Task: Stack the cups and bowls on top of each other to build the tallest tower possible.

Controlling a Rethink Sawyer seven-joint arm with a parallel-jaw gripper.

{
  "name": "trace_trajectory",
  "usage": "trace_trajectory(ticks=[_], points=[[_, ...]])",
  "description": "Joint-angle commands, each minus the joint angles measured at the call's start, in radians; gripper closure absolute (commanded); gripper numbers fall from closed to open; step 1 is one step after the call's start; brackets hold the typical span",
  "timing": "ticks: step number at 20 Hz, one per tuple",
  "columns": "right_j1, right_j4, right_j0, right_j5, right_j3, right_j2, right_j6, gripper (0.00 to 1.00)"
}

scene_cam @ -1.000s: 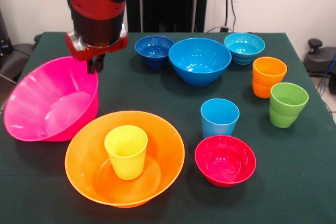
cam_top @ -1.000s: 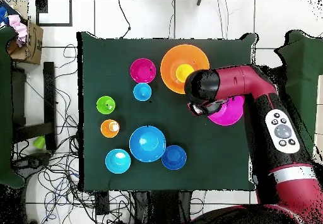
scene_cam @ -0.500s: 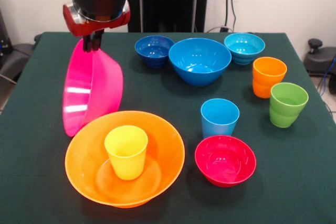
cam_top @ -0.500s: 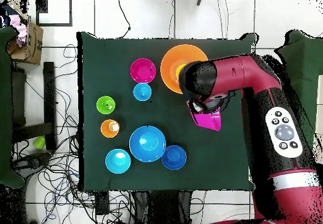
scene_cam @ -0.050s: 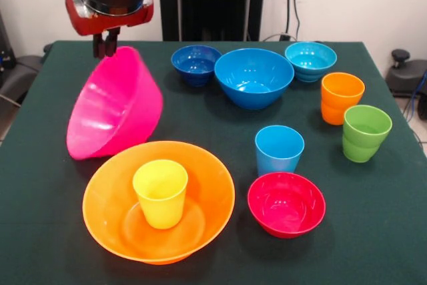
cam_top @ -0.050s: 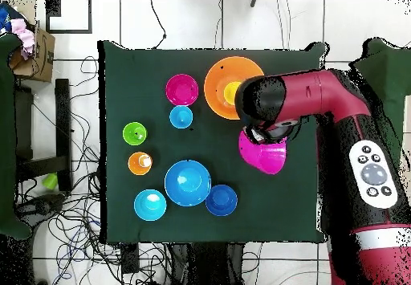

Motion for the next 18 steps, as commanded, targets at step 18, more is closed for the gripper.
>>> trace_trajectory(ticks=[18], points=[[0.109,-0.021,-0.042,-0.251,0.121,0.03,-0.131,1.0]])
